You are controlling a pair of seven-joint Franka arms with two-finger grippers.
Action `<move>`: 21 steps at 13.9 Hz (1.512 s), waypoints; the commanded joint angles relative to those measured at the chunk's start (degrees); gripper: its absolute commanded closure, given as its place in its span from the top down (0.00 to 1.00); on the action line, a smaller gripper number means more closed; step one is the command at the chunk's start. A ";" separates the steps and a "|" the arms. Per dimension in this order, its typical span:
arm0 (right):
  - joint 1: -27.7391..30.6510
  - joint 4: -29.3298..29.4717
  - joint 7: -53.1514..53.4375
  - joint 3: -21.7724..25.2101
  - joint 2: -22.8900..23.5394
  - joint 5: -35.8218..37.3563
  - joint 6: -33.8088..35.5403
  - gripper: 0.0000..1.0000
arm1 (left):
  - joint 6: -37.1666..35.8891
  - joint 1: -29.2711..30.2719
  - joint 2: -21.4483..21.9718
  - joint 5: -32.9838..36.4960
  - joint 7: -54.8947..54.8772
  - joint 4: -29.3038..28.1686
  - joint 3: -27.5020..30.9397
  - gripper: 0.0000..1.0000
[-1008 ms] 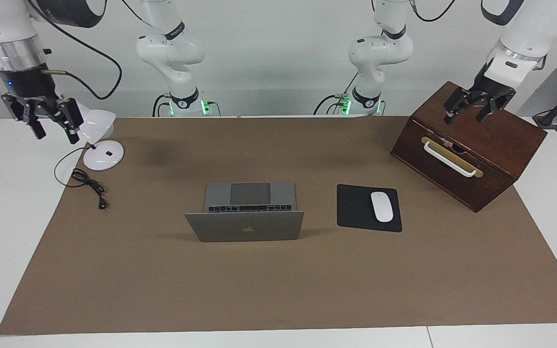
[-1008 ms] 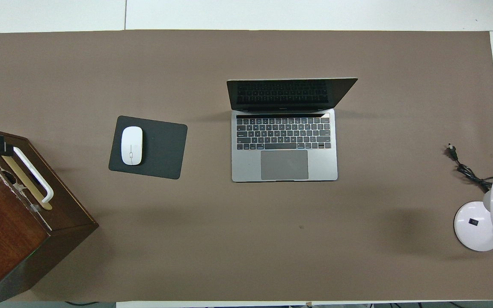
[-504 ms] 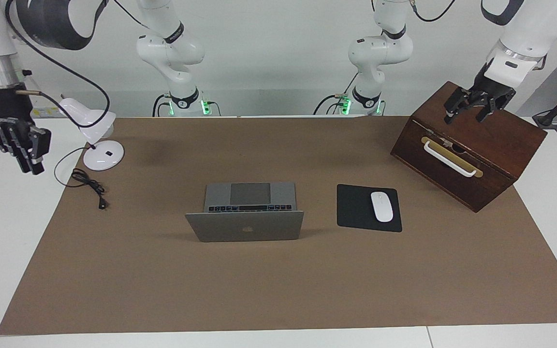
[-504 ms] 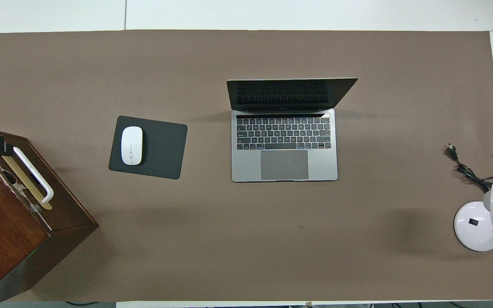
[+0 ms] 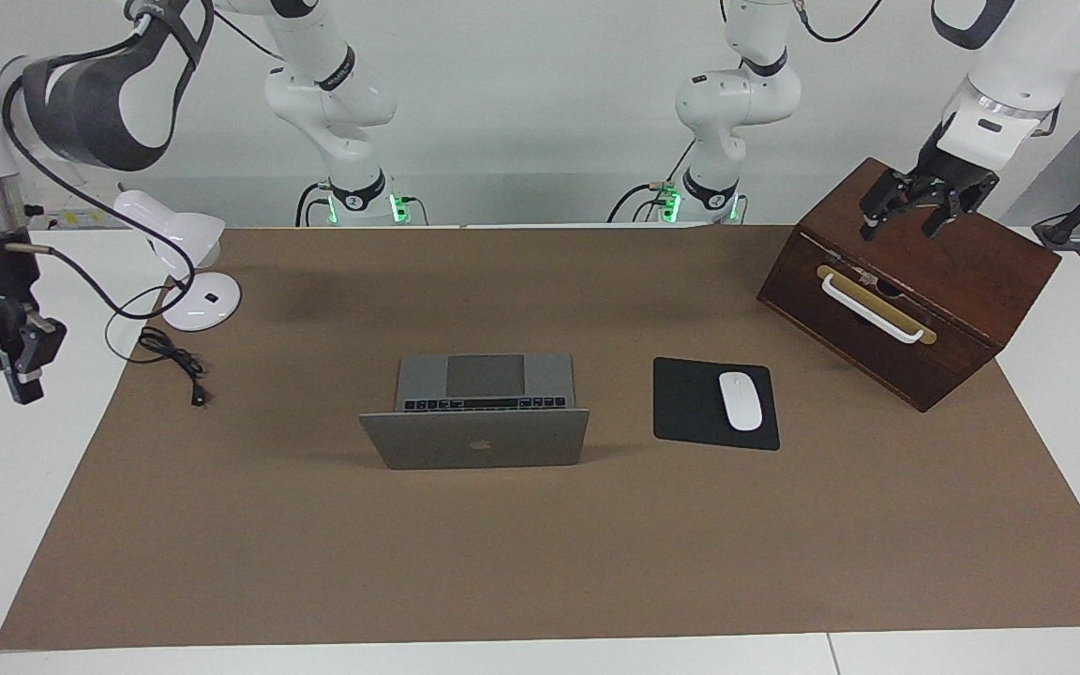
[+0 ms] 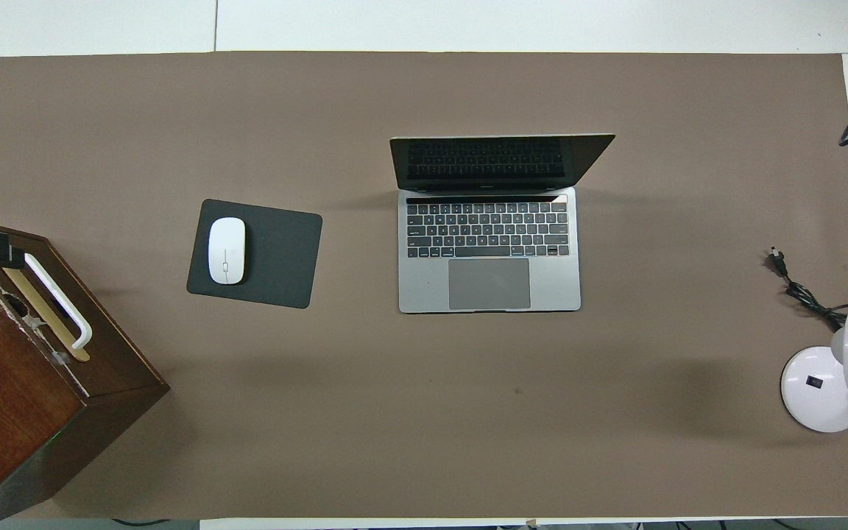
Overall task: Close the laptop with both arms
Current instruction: 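Move the left gripper toward the laptop front while the right gripper reaches the screen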
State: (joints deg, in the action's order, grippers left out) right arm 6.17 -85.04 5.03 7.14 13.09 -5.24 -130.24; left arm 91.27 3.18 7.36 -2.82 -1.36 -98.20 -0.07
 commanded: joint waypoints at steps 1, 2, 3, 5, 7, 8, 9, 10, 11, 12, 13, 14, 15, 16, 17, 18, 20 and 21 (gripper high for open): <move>0.34 6.18 0.50 -0.82 5.53 -0.83 -0.89 0.00 | -0.56 -0.64 0.11 1.33 -0.58 0.46 0.33 1.00; 0.08 8.21 0.76 -0.90 7.37 -0.83 -0.98 0.00 | -0.65 -0.63 0.11 1.33 -0.40 0.38 0.33 1.00; -0.01 10.05 0.94 -0.90 9.04 -0.83 -1.06 0.00 | -0.56 -0.81 0.20 1.33 -0.05 0.20 0.33 1.00; -0.28 12.00 0.94 -0.90 11.42 -0.83 -2.20 0.00 | -0.13 -0.90 0.29 1.33 0.13 -0.50 0.33 0.87; -0.28 12.44 0.77 -0.90 13.79 -0.83 -4.92 0.00 | -0.12 -0.90 0.29 1.33 0.21 -0.59 0.33 0.12; -0.37 13.49 0.50 -0.90 15.37 -0.74 -5.98 0.00 | -0.12 -0.81 0.37 1.33 0.39 -0.85 0.33 0.00; -0.37 14.11 -0.11 -0.99 16.26 -0.57 -6.16 0.00 | -0.04 -0.81 0.46 1.33 0.74 -1.03 0.33 0.00; -0.37 14.12 -1.85 -0.99 16.61 -0.30 -6.42 0.00 | 0.05 -0.90 0.46 1.33 1.44 -1.12 0.33 0.00; -0.54 14.12 -3.87 -0.99 16.88 -0.21 -6.77 0.00 | 0.23 -0.99 0.46 1.33 2.93 -1.12 0.33 0.00; -0.89 14.03 -4.85 -0.99 17.06 0.05 -6.78 0.00 | 0.58 -0.99 0.55 1.33 3.72 -1.29 0.33 0.00; -1.42 14.03 -5.82 -0.99 17.23 0.57 -6.86 0.00 | 1.10 -1.07 0.81 1.33 3.64 -1.82 0.25 0.00; -1.51 14.03 -7.30 -0.90 17.23 1.45 -6.78 0.00 | 1.63 -1.07 0.99 1.33 3.56 -2.35 0.16 0.00; -1.68 13.85 -8.45 -0.99 17.23 2.33 -6.86 0.00 | 2.42 -1.07 1.60 1.33 3.47 -3.66 0.16 0.00; -2.12 13.85 -8.64 -0.99 17.49 2.77 -6.87 0.00 | 3.64 -1.16 2.04 1.24 3.47 -4.97 -0.02 0.00; -2.91 13.94 -8.73 -0.99 17.93 3.30 -6.95 0.00 | 4.79 -1.16 2.91 1.16 3.55 -6.55 -0.10 0.00; -3.52 13.94 -8.73 -0.99 18.28 3.39 -7.82 0.00 | 6.02 -1.51 3.53 0.89 3.47 -8.31 -0.11 0.00; -5.36 14.29 -8.12 -0.90 20.03 3.39 -10.11 0.00 | 9.52 -3.35 5.64 0.72 3.56 -12.52 -0.11 0.00; -5.99 15.16 -7.85 -0.90 20.65 3.39 -10.55 0.00 | 11.46 -4.49 6.86 0.54 3.64 -15.07 -0.19 0.00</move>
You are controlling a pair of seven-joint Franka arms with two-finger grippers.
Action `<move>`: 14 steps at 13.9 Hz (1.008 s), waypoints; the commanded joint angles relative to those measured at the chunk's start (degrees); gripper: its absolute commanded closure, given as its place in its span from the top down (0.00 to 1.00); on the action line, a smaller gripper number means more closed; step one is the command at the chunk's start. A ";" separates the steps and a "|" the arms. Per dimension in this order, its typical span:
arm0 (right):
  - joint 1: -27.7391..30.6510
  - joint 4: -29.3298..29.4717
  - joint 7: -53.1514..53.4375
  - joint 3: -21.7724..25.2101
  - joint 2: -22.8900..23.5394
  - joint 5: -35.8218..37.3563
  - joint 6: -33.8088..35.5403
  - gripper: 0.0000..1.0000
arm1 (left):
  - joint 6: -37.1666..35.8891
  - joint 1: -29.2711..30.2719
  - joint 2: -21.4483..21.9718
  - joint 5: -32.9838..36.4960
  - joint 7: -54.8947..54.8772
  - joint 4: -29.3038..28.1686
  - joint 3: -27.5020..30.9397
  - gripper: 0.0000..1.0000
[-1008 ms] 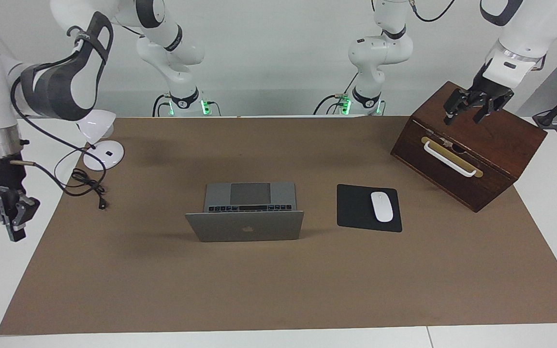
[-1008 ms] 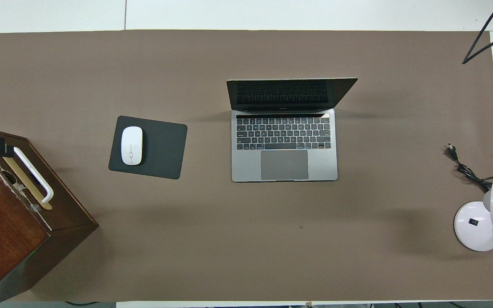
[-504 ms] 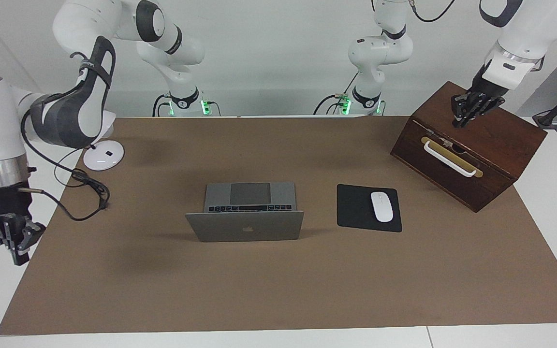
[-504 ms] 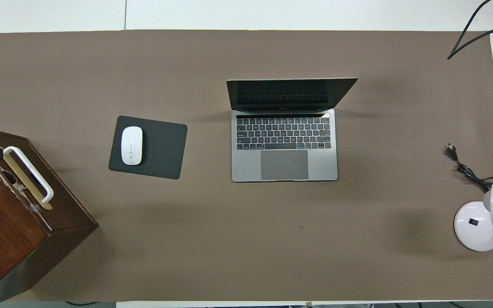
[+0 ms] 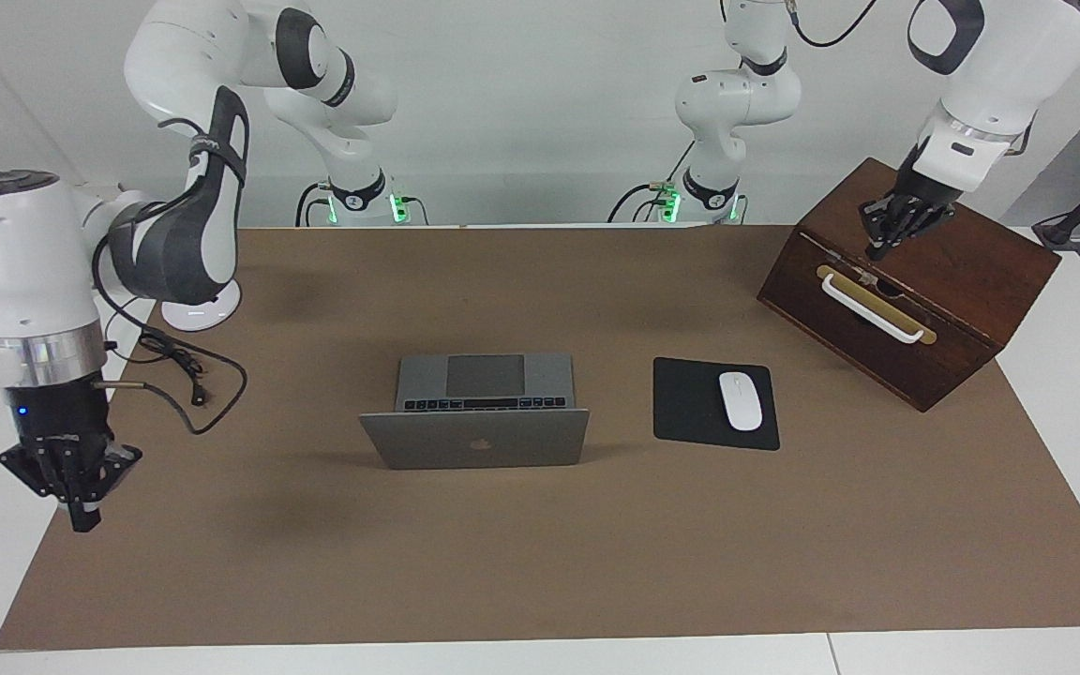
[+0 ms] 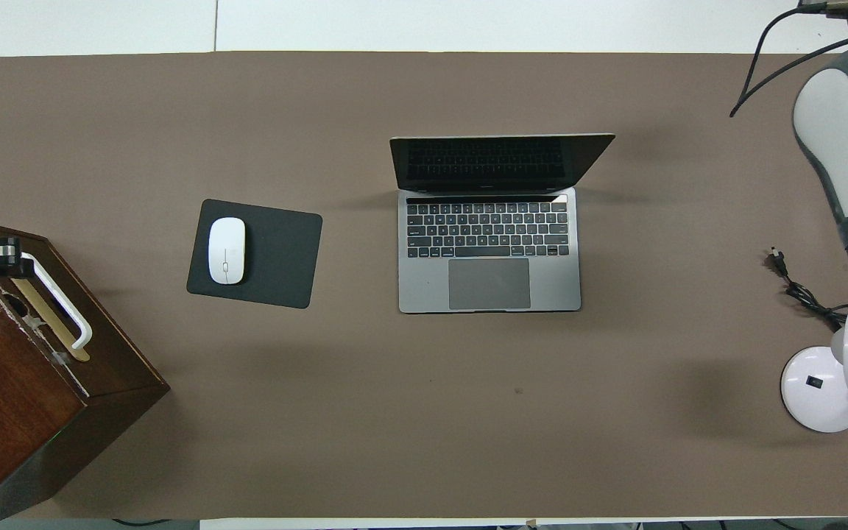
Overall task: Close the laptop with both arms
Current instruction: 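Move the left gripper toward the laptop front while the right gripper reaches the screen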
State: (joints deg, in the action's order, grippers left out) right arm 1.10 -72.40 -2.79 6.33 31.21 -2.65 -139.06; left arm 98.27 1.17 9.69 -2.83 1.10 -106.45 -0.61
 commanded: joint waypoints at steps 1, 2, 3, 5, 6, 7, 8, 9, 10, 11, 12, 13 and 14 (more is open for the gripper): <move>-1.01 2.70 0.07 -0.18 3.06 0.80 -1.83 0.00 | 6.04 -3.45 5.42 0.19 1.36 -8.58 0.44 0.00; -1.80 3.05 0.42 -0.18 3.50 0.80 -2.35 0.00 | 7.27 -4.24 6.13 0.10 1.36 -10.25 0.35 0.00; -2.41 3.49 1.20 -0.18 3.68 0.80 -2.88 0.00 | 8.50 -5.21 7.00 -0.33 1.36 -12.00 0.35 0.00; -3.56 3.50 1.73 -0.18 3.77 0.71 -2.97 0.00 | 12.10 -7.67 8.76 -1.30 1.36 -15.78 0.35 0.00; -4.43 3.50 2.61 -0.18 4.03 0.80 -2.98 0.00 | 14.38 -9.33 10.08 -1.74 1.45 -18.15 0.35 0.00; -4.96 3.50 2.96 -0.18 4.30 0.80 -2.98 0.00 | 16.75 -10.48 11.05 -2.53 1.71 -20.35 0.35 0.00; -5.23 3.50 3.40 -0.18 4.30 0.80 -2.89 0.00 | 19.47 -11.36 12.01 -3.14 2.06 -22.55 0.35 0.00; -6.36 3.50 3.93 -0.18 4.21 0.80 -2.71 0.00 | 22.20 -12.85 12.63 -3.67 2.85 -24.66 0.35 0.00; -7.33 3.50 4.46 -0.09 4.12 0.72 -2.54 0.00 | 25.01 -14.60 12.90 -3.76 3.98 -26.24 0.35 0.00; -7.78 3.50 5.33 -0.09 4.04 0.80 -2.19 0.00 | 27.30 -16.71 12.90 -3.85 6.08 -27.57 0.35 0.00; -9.00 3.50 6.12 -0.09 4.03 0.89 -2.18 0.00 | 29.67 -18.82 12.90 -3.77 7.58 -28.88 0.35 0.00; -10.23 3.41 7.00 0.00 4.12 1.24 -2.18 0.00 | 32.48 -20.32 12.90 -3.76 8.91 -30.38 0.44 0.00; -10.68 3.41 7.97 0.00 4.04 1.76 -2.18 0.00 | 35.21 -21.99 12.82 -3.76 10.48 -31.70 0.44 0.00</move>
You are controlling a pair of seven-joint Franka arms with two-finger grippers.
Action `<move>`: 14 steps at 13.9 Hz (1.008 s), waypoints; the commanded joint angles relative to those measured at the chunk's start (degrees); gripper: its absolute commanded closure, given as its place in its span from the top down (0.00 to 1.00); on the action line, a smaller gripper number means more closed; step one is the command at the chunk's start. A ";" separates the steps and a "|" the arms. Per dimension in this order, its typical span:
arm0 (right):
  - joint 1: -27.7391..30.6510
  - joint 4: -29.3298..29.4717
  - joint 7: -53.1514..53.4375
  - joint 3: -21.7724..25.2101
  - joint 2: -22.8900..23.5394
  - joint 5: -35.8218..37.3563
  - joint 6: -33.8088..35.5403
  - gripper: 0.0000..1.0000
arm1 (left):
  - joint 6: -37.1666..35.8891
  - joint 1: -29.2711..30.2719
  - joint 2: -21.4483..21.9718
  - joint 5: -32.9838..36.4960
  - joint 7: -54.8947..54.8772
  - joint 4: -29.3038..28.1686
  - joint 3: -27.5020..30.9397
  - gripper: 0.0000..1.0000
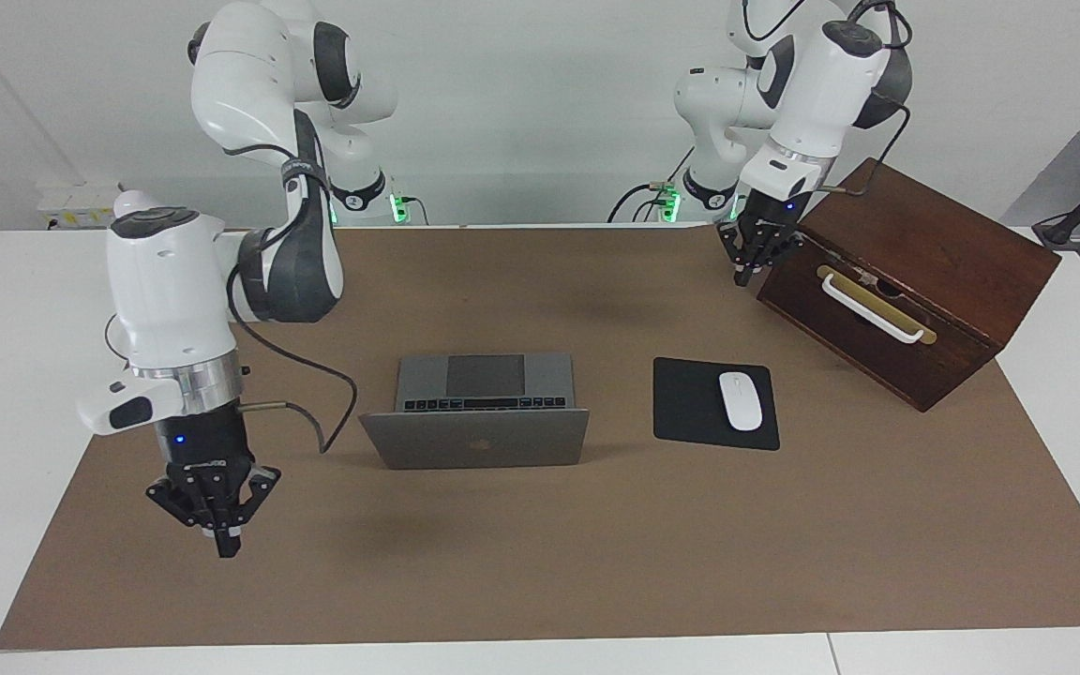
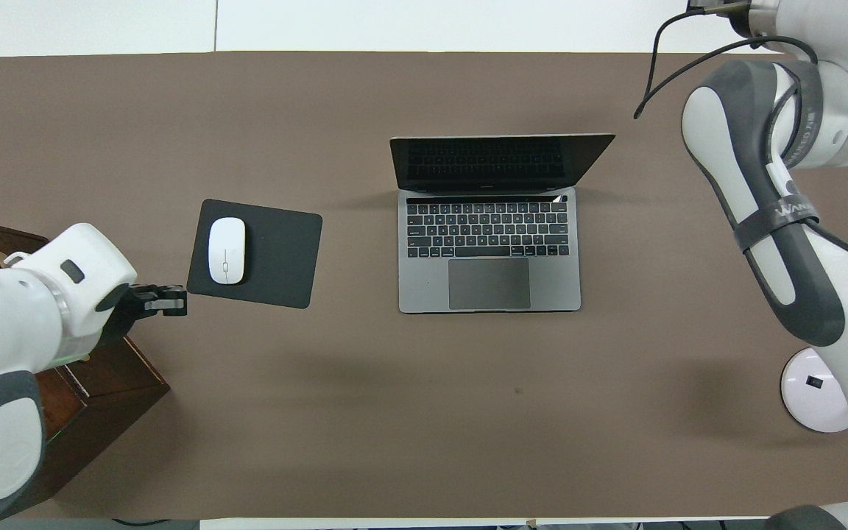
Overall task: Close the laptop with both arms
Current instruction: 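Move the left gripper toward the laptop front while the right gripper reaches the screen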
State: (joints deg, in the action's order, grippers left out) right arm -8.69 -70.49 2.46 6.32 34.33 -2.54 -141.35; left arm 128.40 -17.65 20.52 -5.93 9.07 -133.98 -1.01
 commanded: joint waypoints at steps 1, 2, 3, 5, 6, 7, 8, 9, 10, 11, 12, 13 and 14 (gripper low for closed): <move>-2.11 1.50 3.77 0.01 0.91 2.09 0.20 0.00 | 7.54 -4.92 1.81 -0.66 3.93 -5.31 0.84 0.00; -2.82 1.50 4.22 0.01 0.91 2.36 0.37 0.00 | 9.83 -6.15 1.63 -0.66 4.72 -6.46 0.84 0.00; -3.35 1.50 4.92 0.01 0.82 2.45 0.37 0.00 | 12.81 -7.82 1.37 -0.66 5.25 -7.86 0.84 0.00; -4.67 1.41 6.50 0.01 0.82 2.45 0.37 0.00 | 20.36 -10.89 -0.64 -0.66 8.49 -10.59 0.84 0.00; -5.63 1.33 7.29 0.01 0.82 2.45 0.37 0.00 | 23.44 -12.74 -2.04 -0.66 10.08 -11.30 0.84 0.00; -6.25 1.32 8.43 0.10 0.82 2.54 0.37 0.00 | 25.91 -13.89 -3.71 -0.66 10.88 -11.48 0.84 0.00; -6.51 1.32 9.57 0.10 0.65 3.06 0.37 0.00 | 28.81 -15.03 -5.90 -0.66 11.41 -11.48 0.84 0.00; -7.65 1.24 10.71 0.19 0.56 3.33 0.55 0.00 | 32.49 -16.70 -8.36 -0.66 12.72 -11.48 0.84 0.00; -8.01 1.06 11.77 0.19 0.56 3.50 0.72 0.00 | 36.53 -18.63 -10.91 -0.66 14.82 -11.48 0.84 0.00; -9.23 0.97 13.17 0.19 0.65 4.20 0.72 0.00 | 39.70 -19.86 -13.11 -0.66 15.62 -11.39 0.84 0.00; -10.11 0.89 14.93 0.19 0.91 5.51 0.72 0.00 | 42.00 -20.57 -14.70 -0.66 15.80 -11.30 0.84 0.00; -10.64 0.80 16.94 0.01 1.09 7.27 0.72 0.00 | 43.41 -20.75 -15.59 -0.66 15.81 -11.13 0.84 0.00; -11.43 0.71 18.44 0.01 1.17 8.33 0.72 0.00 | 44.12 -20.93 -16.03 -0.66 15.89 -10.95 0.84 0.00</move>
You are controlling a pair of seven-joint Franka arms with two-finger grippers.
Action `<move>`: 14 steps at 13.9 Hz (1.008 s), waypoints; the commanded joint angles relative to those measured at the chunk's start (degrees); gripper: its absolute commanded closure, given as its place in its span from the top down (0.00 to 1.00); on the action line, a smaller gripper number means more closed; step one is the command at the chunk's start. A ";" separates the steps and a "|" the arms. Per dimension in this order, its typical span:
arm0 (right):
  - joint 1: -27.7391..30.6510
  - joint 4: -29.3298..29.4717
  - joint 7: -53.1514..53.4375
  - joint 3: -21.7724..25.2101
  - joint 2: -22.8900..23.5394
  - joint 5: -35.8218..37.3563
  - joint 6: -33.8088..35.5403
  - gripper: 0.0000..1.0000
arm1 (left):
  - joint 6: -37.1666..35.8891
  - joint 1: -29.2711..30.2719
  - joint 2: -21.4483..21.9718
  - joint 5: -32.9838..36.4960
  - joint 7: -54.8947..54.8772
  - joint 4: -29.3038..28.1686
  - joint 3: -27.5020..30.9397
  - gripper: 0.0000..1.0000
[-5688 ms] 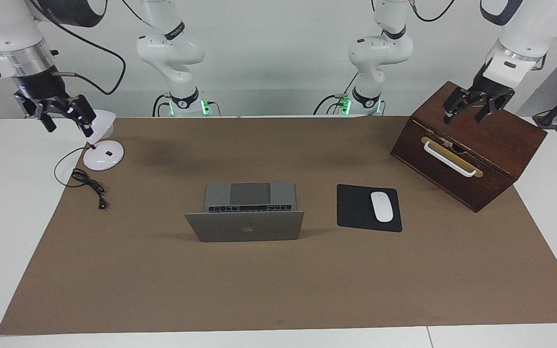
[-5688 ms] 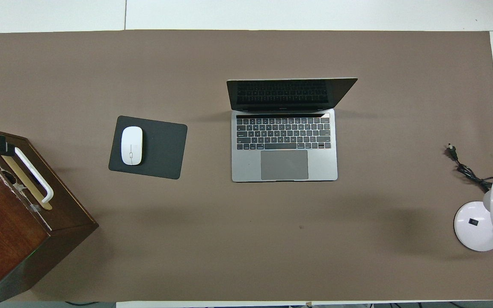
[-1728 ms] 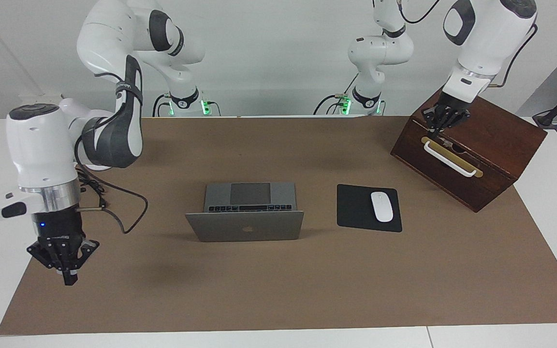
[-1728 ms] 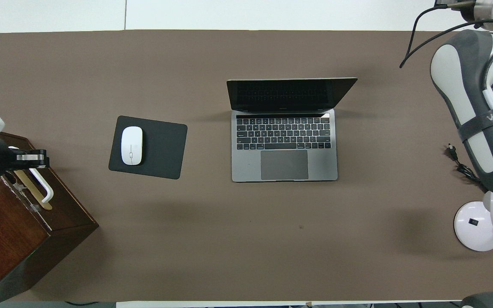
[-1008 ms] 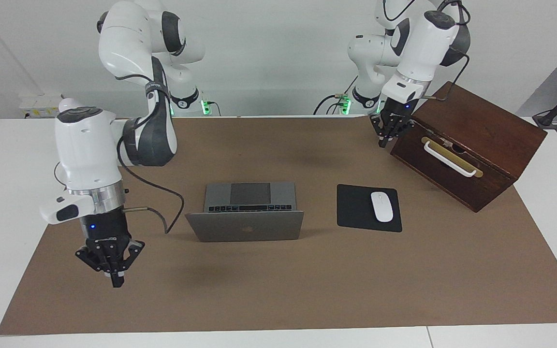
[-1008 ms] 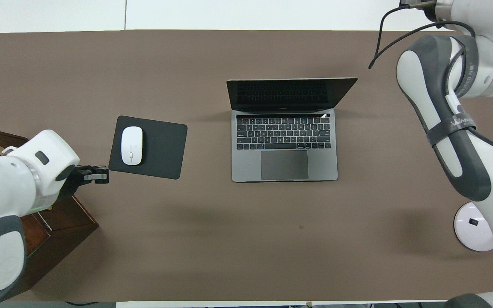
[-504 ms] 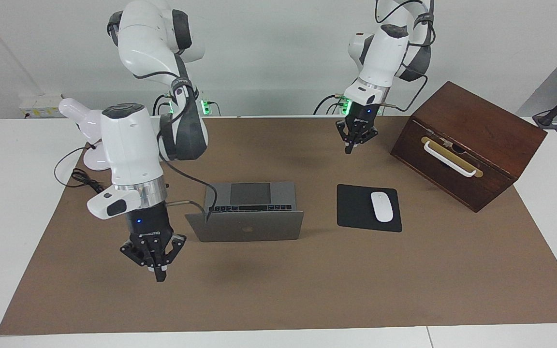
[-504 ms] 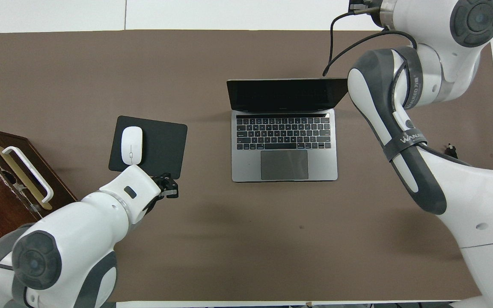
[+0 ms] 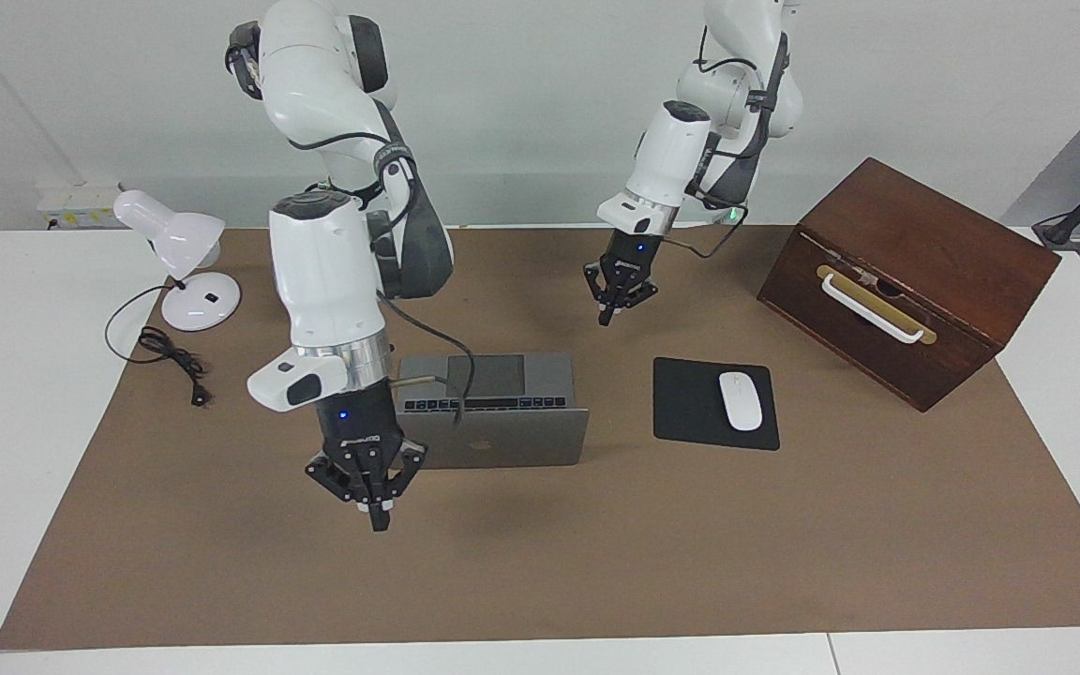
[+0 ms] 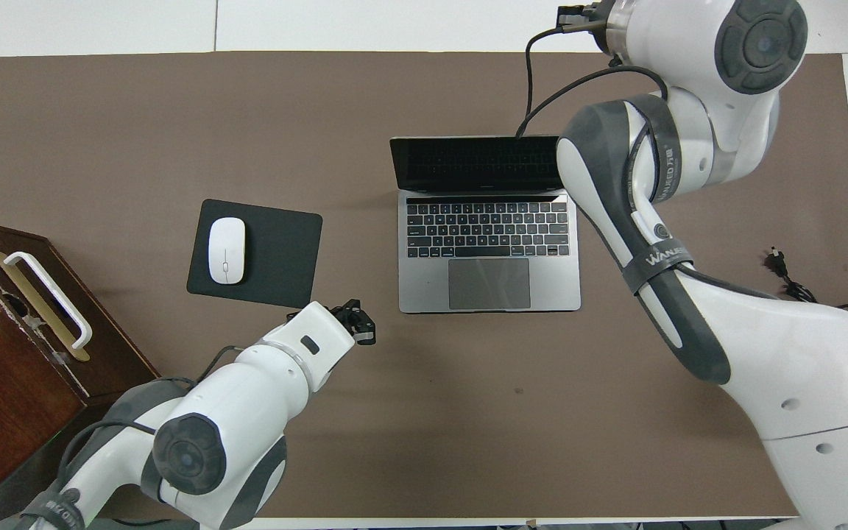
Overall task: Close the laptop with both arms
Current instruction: 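Hold the laptop base with the left gripper while the right gripper pushes the screen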
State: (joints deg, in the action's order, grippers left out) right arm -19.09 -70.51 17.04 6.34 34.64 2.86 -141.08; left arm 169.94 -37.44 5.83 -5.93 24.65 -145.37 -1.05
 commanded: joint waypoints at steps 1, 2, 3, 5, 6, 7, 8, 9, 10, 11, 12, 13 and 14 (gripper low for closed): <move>-1.38 0.72 5.01 -0.01 0.87 3.20 0.54 0.00 | 3.54 -1.32 -2.13 -0.66 0.40 0.78 0.87 0.00; -2.08 0.72 6.07 -0.01 1.04 3.29 0.54 0.00 | 5.64 -2.11 -3.62 -0.66 0.40 1.14 0.87 0.00; -3.48 0.72 6.86 -0.01 1.31 3.20 0.54 0.00 | 7.66 -2.55 -5.02 -0.66 0.40 1.40 0.87 0.00; -4.28 0.64 8.62 0.07 1.31 3.20 0.80 0.00 | 10.66 -3.78 -7.40 -0.66 0.31 1.67 0.87 0.00; -4.64 0.64 9.23 0.07 1.22 3.20 1.67 0.00 | 12.93 -4.39 -8.45 -0.66 0.31 1.75 0.87 0.00; -4.81 0.64 9.76 -0.01 1.05 3.20 3.16 0.00 | 15.13 -4.84 -10.21 -0.66 0.23 1.84 0.96 0.00; -5.25 0.55 10.12 -0.01 0.96 3.20 3.70 0.00 | 16.89 -5.36 -11.88 -0.66 0.05 2.19 0.96 0.00; -5.43 -0.32 10.12 -0.01 0.78 3.20 3.88 0.00 | 18.39 -6.06 -13.28 -0.66 -0.04 2.28 0.96 0.00; -5.43 -0.85 10.21 -0.01 0.69 3.03 3.88 0.00 | 19.36 -6.16 -14.34 -0.66 -0.12 2.54 0.96 0.00; -5.34 -1.21 10.47 -0.10 0.61 3.03 4.05 0.00 | 19.89 -6.25 -14.88 -0.66 -0.04 2.81 0.96 0.00; -5.34 -1.73 10.56 -0.10 0.34 2.77 4.67 0.00 | 20.42 -6.86 -15.49 -0.66 -0.04 3.07 0.96 0.00; -5.43 -2.08 10.56 -0.10 0.17 2.24 6.15 0.00 | 21.38 -7.12 -16.37 -0.66 -0.04 3.51 0.96 0.00; -5.52 -2.09 10.65 -0.10 -0.10 2.06 7.73 0.00 | 22.70 -7.21 -17.51 -0.75 -0.12 3.69 0.96 0.00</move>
State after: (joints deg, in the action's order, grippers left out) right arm -24.51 -71.20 25.77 6.39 35.65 4.54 -135.27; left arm 190.03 -43.22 -9.19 -5.93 24.70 -143.15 -0.95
